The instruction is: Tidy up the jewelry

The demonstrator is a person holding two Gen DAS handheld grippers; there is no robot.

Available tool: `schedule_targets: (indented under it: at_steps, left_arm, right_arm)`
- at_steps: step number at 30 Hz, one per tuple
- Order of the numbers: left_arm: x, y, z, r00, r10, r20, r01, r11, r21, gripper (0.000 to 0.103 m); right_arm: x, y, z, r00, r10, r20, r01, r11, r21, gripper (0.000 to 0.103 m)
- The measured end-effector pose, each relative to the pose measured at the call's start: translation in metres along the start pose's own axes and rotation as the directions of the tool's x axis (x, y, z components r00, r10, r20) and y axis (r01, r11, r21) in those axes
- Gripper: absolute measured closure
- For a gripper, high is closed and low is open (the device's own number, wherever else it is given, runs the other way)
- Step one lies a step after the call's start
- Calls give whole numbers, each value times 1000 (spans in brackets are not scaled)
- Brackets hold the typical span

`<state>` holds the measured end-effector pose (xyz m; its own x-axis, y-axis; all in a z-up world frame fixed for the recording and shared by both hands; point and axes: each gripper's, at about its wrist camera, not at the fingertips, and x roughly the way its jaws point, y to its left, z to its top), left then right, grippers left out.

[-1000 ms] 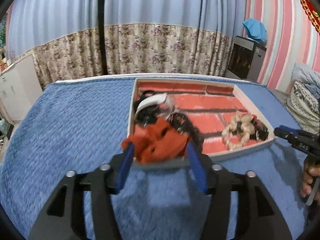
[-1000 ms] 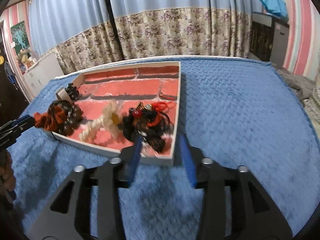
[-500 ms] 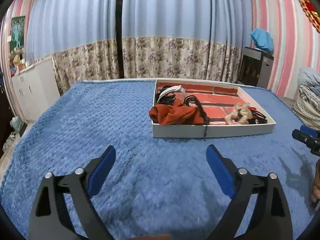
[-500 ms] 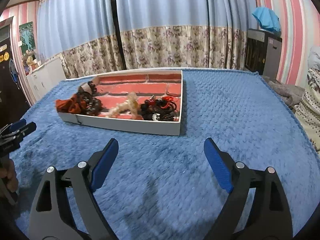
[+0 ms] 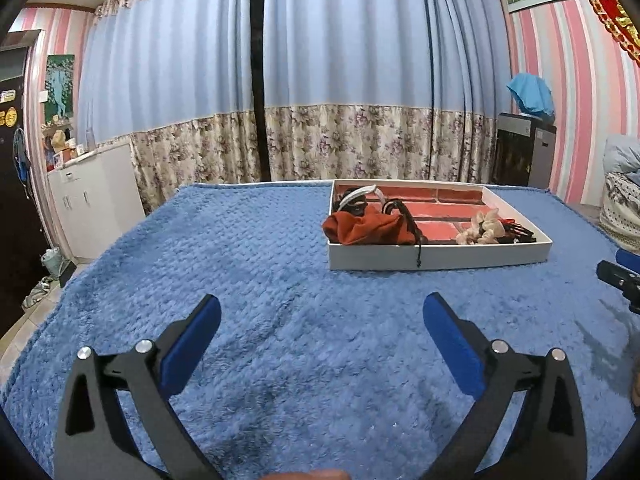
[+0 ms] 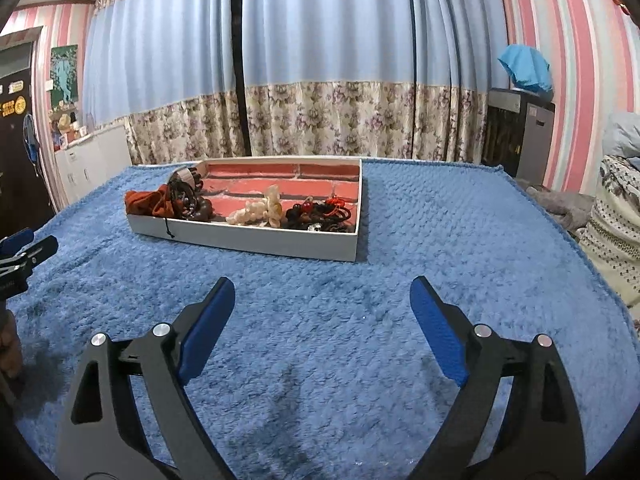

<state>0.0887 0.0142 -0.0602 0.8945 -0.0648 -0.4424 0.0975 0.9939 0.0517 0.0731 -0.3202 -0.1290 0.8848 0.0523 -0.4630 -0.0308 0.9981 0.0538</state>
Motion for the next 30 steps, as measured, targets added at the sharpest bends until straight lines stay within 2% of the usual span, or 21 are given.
schedule_targets:
  at_steps: [3,9,14,30]
  left_arm:
    - [-4,0,-1,1000,23,19,-23,1000,1,4]
    - [-5,-5,-3,999,40,26,-41,999,27,4]
    - [-13,-6,-4,996,62,67,-64,998,29,4]
    - [-14,-4,-4,995,72,69,-74,997,20,4]
  right_arm:
    - [-8,0,-2,999,0,46,0,1000,-1,12]
    - [-13,0,-4,997,-2,72,2,1000,1,5]
    - [-16,-1,-4,996,-3,88,3,1000,9,5]
    - [-19,0,-6,994,-17,104,17,1000,4,5]
